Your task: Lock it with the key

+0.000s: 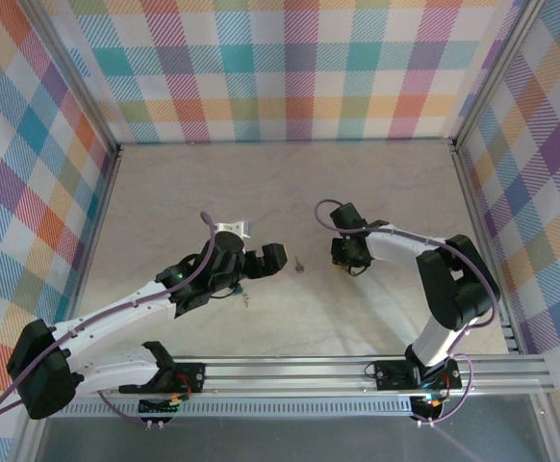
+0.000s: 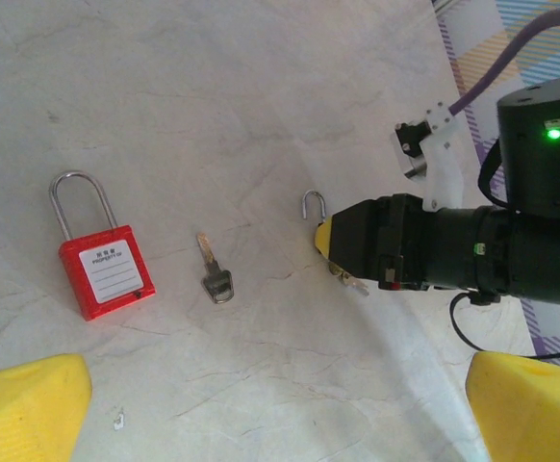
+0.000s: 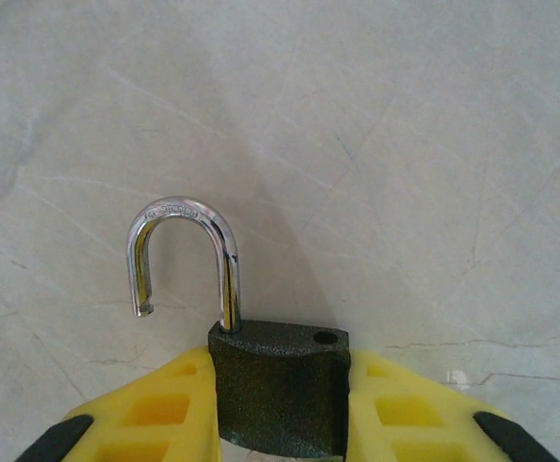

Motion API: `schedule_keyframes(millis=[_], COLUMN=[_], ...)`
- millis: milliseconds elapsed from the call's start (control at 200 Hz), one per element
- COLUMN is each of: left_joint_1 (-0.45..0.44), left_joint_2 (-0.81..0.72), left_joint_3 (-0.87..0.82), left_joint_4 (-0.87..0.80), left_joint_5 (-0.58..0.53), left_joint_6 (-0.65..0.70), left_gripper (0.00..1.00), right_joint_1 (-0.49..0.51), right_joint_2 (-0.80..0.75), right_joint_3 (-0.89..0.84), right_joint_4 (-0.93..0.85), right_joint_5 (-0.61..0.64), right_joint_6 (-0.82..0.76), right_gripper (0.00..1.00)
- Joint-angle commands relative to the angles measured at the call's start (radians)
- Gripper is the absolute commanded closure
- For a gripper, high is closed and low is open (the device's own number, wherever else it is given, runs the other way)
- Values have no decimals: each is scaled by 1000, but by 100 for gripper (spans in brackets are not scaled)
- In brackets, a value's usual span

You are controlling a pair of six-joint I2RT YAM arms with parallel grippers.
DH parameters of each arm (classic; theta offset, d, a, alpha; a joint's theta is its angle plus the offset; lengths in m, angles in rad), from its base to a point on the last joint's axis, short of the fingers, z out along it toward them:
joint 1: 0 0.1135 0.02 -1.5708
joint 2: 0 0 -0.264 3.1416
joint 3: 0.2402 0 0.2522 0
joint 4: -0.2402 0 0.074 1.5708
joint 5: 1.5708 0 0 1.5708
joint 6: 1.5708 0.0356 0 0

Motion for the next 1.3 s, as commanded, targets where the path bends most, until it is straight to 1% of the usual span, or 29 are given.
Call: schedule_keyframes(millis=[0, 190, 405, 585, 760, 975, 1045, 1140, 1220, 1294], left_joint_1=[-10, -10, -10, -10, -10, -12, -12, -12, -13, -14], left_joint_2=[18, 67, 165, 265, 336, 394, 410, 429, 438, 445], left_joint_3=[-12, 39, 79, 125, 126, 123, 118, 119, 118, 116], left_joint_4=[39, 53, 96, 138, 230, 323, 351, 378, 384, 396], left_joint_5=[0, 0, -1, 36, 99, 153, 168, 190, 191, 195], left_joint_6=[-14, -6, -5, -33, -104, -167, -180, -191, -198, -202], left_gripper=[0, 0, 0, 0, 0, 7, 11, 19, 20, 24], right_joint_1=[18, 29, 50, 66, 68, 72, 75, 77, 78, 80], right_joint_2=[-37, -130, -274, -374, -411, -431, -439, -451, -462, -474], right_joint_3=[-61, -148, -228, -284, -299, -311, -314, -319, -324, -329], right_joint_4=[-15, 84, 166, 221, 251, 277, 287, 298, 309, 319], right_joint_5=[-40, -130, -218, -248, -304, -337, -352, -363, -375, -384], right_joint_6=[-8, -45, -80, -80, -84, -86, -85, -88, -89, -86], right_gripper=[80, 80, 78, 76, 75, 75, 74, 74, 74, 74])
